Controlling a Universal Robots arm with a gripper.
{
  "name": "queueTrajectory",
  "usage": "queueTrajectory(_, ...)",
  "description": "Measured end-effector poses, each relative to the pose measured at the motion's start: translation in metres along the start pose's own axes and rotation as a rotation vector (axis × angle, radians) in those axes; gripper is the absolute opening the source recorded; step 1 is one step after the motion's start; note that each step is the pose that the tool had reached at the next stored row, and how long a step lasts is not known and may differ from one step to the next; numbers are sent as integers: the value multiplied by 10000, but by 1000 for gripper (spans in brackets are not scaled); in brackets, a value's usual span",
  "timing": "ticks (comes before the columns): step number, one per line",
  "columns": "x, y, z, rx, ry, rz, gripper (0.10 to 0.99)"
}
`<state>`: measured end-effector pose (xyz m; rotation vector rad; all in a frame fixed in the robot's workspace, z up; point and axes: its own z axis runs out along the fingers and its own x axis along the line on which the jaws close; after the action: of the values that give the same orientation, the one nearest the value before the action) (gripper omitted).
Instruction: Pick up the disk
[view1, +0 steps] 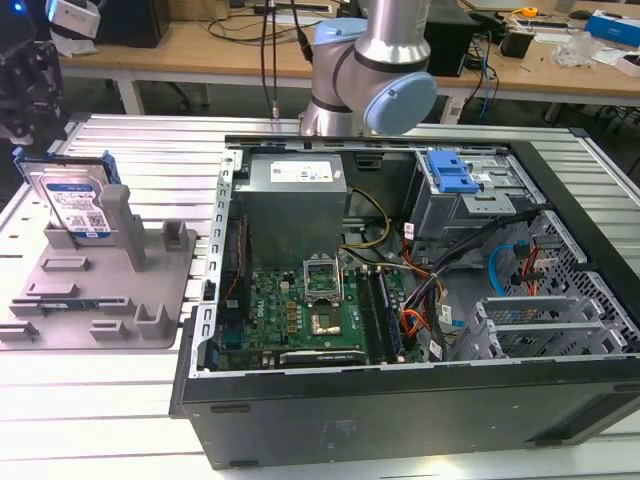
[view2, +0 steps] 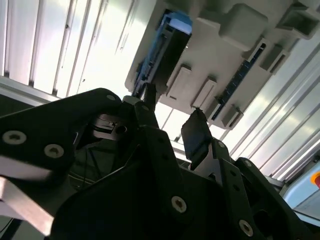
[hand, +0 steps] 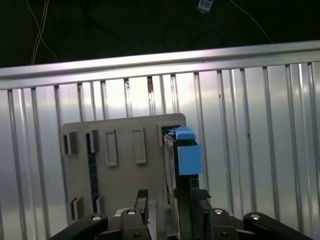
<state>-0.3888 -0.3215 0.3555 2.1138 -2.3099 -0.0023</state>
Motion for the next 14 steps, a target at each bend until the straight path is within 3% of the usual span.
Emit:
queueTrajectory(2, -52, 33, 3, 7, 9, -3, 482)
queueTrajectory(4, -55, 147, 16, 11, 34, -13, 482)
queueTrajectory(6, -50, 201, 54, 15, 35, -155, 482)
queueTrajectory(10, -49, 216, 123, 18, 40, -743, 482)
queueTrajectory(14, -80, 244, 156, 19, 42, -884, 482)
